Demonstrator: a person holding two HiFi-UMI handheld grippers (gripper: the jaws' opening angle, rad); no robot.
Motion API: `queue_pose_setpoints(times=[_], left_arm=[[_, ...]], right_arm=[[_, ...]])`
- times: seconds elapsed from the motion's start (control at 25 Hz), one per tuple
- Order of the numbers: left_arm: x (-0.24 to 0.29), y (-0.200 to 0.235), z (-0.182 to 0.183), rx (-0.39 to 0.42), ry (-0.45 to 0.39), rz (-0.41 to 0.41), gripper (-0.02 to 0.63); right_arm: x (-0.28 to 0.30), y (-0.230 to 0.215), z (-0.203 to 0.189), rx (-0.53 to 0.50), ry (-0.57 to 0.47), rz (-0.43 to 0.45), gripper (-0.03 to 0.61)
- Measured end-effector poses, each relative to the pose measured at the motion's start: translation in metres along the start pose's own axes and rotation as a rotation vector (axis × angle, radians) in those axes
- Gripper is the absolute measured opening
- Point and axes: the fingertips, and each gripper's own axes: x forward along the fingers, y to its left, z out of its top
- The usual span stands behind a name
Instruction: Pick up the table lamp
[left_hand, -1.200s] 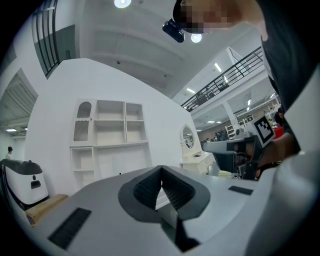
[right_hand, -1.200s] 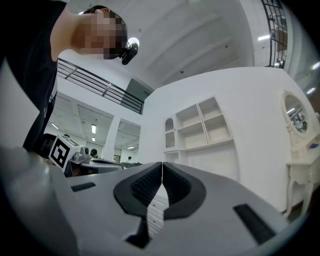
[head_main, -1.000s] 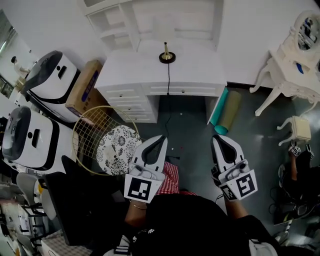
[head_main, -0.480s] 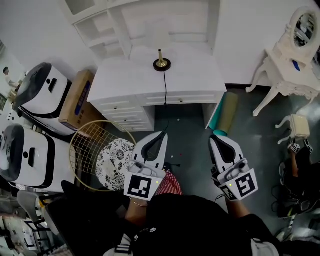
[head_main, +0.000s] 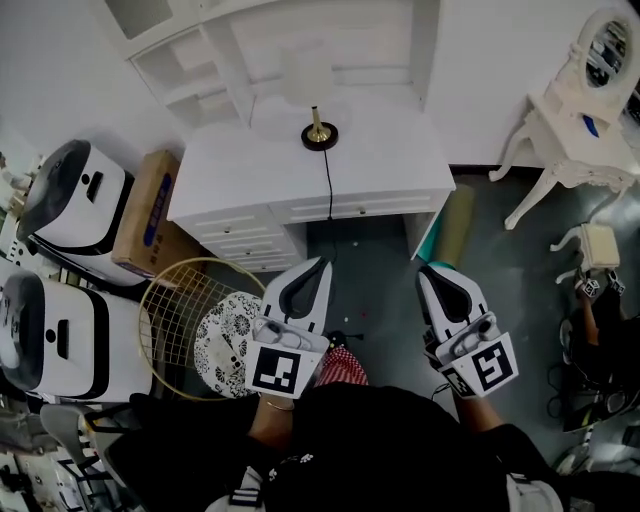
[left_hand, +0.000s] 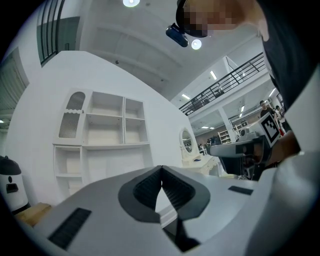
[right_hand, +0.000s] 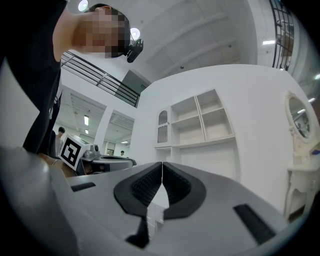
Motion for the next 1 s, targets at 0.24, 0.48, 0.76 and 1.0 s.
queue_pose_setpoints(times=[0.24, 0.48, 0.76, 1.0], left_arm=[[0.021, 0.010, -0.005, 0.031, -0.005, -0.080, 0.009], [0.039, 0.034, -0.011, 0.026, -0.011, -0.104, 0.009], [0.048, 0.068, -0.015, 0.029, -0.015, -0.116, 0.009], [0.050, 0.097, -0.021, -0.007, -0.028, -0.100, 0.009]], right_arm=[[0.023, -0.009, -0.009, 0.005, 0.024, -0.022, 0.017], [0.051, -0.016, -0.017, -0.001, 0.040, -0.036, 0.017], [0.087, -0.013, -0.020, -0.015, 0.046, -0.032, 0.017], [0.114, -0.008, -0.025, -0.025, 0.047, -0.035, 0.017]])
